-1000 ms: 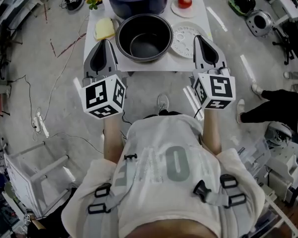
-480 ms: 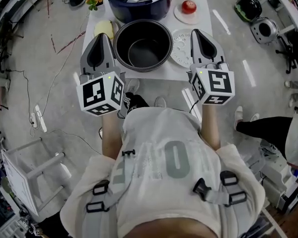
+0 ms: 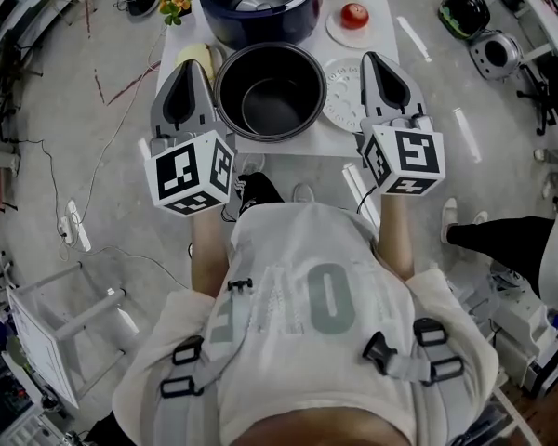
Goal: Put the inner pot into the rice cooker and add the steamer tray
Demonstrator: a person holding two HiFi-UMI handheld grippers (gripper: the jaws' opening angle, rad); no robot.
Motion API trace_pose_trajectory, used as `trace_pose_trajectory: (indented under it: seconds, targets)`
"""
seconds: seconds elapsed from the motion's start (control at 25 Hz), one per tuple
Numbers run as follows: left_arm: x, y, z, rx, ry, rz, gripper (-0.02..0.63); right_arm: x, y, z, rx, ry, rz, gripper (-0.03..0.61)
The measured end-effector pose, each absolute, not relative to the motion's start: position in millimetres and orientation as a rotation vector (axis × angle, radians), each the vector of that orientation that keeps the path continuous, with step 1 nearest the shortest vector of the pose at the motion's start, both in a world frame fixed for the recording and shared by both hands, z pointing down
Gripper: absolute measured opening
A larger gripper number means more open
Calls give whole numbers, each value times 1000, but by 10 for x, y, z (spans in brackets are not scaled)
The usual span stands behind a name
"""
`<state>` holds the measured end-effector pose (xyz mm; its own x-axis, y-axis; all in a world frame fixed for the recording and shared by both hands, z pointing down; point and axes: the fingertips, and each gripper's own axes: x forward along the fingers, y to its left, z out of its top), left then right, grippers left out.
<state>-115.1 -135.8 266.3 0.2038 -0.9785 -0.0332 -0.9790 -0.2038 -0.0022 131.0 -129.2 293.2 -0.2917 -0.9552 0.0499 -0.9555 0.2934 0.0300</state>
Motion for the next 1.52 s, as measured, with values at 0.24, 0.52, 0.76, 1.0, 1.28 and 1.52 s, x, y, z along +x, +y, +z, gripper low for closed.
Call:
trace_pose_trajectory:
  seconds: [0.24, 0.52, 0.76, 1.0, 1.28, 1.52]
  targets:
    - [-1266, -1374, 2663, -2383, 2005, 68, 23, 1330, -1303, 2943, 1856, -2497, -3, 8]
    - [-1245, -1435, 2703, -2509, 1953, 90, 215, 1344, -1343, 2870, 1874, -2619, 116, 312]
    - [-1318, -1463, 2781, -2559, 1997, 173, 288, 1343, -1375, 2977, 1799, -2795, 487, 347]
    - [-1394, -1497, 3032, -2637, 2068, 204, 288, 1328, -1404, 3221, 1754, -2761, 649, 331]
    - [-1384, -1586, 3583, -2823, 2170, 233, 287, 1309, -1488, 3617, 1686, -2735, 939, 310]
    - [-1487, -1626, 3954, -2948, 2255, 350, 287, 1195, -1532, 3920, 1639, -2727, 1253, 301]
